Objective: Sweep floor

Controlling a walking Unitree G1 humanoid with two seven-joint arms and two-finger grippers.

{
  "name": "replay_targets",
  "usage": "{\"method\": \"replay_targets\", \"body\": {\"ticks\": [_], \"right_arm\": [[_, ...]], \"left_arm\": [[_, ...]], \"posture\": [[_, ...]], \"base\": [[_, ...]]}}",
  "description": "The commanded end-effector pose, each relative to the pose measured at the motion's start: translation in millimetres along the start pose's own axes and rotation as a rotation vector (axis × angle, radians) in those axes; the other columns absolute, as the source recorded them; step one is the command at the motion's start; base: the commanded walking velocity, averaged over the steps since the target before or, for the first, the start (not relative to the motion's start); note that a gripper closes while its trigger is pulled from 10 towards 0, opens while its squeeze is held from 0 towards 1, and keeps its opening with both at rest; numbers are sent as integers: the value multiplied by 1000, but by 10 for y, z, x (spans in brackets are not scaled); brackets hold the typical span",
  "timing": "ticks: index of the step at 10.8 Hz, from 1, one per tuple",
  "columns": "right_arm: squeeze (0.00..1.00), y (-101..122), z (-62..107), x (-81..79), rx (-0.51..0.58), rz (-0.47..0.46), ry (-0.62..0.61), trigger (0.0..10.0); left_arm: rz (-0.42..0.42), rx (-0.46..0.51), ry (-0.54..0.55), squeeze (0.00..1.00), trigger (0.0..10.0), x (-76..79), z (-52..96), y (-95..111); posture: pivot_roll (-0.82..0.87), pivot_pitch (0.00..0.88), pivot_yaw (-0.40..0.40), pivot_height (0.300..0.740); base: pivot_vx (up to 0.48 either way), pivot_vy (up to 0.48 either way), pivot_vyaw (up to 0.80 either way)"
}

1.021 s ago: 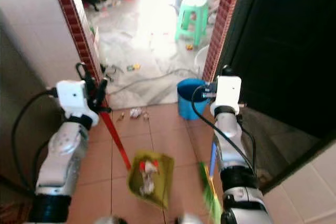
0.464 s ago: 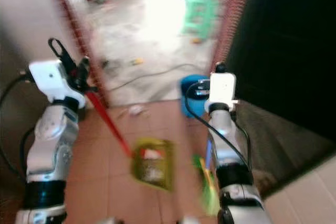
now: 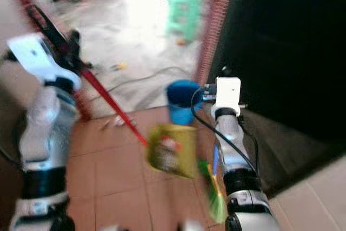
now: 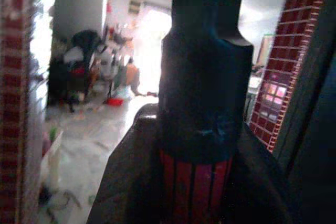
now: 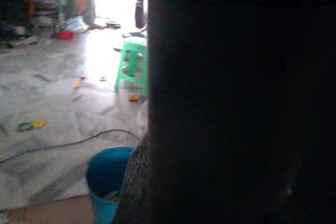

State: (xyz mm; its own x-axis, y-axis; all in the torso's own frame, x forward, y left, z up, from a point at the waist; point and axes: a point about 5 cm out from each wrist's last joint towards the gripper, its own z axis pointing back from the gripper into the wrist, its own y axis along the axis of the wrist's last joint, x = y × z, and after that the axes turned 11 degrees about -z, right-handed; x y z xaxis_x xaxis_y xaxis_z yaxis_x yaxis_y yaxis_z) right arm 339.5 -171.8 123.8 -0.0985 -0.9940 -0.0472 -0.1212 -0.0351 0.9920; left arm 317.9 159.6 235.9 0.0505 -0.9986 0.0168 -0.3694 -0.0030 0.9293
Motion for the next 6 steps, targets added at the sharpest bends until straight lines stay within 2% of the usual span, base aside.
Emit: {"method": "replay_targets", "body": {"ticks": [1,6], "right_arm": [[0,24,-23,101,6,38,-19,10000],[0,-22,-9,115,-6,54,-7,10000]], "left_arm": [[39,73,11,0,10000,12,-49,177],[24,123,116,0,10000,-160,-176,339]], "posture": [[-58,0,-12,740],[-61,0,-15,740]], "base": [[371,0,0],[369,0,0]]}}
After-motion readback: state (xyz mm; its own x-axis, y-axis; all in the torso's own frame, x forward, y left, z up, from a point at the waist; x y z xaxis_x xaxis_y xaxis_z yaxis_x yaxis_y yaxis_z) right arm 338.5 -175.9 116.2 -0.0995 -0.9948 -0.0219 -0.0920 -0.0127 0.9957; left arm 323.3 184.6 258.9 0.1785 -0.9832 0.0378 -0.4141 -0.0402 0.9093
